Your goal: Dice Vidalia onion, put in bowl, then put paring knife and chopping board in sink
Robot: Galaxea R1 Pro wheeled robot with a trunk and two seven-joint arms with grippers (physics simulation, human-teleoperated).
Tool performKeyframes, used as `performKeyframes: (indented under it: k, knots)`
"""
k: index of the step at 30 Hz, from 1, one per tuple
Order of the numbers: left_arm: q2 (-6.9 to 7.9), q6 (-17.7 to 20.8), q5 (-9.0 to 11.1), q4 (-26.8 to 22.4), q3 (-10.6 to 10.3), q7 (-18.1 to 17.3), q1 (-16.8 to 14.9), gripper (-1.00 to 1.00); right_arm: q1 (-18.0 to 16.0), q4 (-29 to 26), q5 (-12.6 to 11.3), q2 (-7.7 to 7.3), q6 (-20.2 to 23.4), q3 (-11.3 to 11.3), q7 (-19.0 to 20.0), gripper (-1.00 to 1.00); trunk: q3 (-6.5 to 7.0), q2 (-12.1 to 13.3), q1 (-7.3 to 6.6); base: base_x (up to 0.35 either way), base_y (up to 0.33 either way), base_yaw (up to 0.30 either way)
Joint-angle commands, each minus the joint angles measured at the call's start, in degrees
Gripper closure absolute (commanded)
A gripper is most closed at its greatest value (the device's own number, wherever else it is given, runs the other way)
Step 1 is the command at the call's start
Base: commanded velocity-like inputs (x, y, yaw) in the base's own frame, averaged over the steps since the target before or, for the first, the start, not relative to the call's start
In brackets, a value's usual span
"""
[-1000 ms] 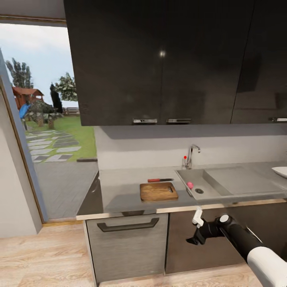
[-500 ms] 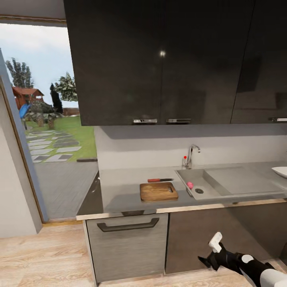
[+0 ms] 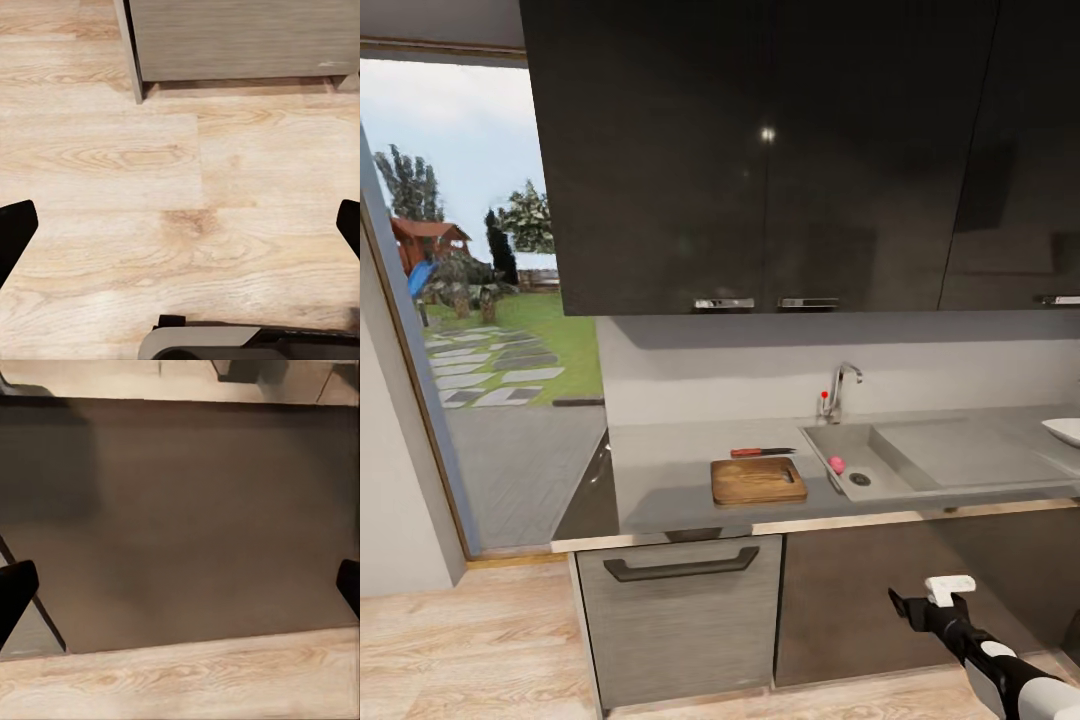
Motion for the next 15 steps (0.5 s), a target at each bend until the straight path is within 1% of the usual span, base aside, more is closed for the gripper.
performKeyframes:
  k: [1,2,3,7,15]
  knots:
    - [-0.05,-0.06,0.24,0.01,-0.02,-0.04,0.03,-1.0,-0.01,0.07,-2.13,0.02,-0.1,0.38,-0.17,-1.0,0.01,-0.03,0.02,0.0,0.0,-0.118]
    - [-0.23,-0.06,0.24,0.16,-0.02,-0.04,0.03,-1.0,-0.01,0.07,-3.64,0.08,-0.06,0.4,-0.51,-1.0,0.05,-0.03,0.02,0.0,-0.114,-0.22]
    - [-0.34,-0.06,0.24,0.2,-0.02,-0.04,0.03,-1.0,-0.01,0.07,-3.91,0.09,-0.04,0.4,-0.57,-1.0,0.09,-0.03,0.02,0.0,-0.184,-0.238]
    - [-0.55,-0.05,0.24,0.26,-0.02,-0.04,0.03,-1.0,-0.01,0.07,-4.26,0.1,0.0,0.41,-0.65,-1.0,0.26,-0.03,0.02,0.0,-0.246,-0.254]
    - [-0.62,-0.05,0.24,0.31,-0.01,-0.04,0.03,-1.0,0.01,0.07,-4.38,0.13,0.06,0.41,-0.68,-1.0,0.6,-0.03,0.02,0.0,-0.297,-0.268]
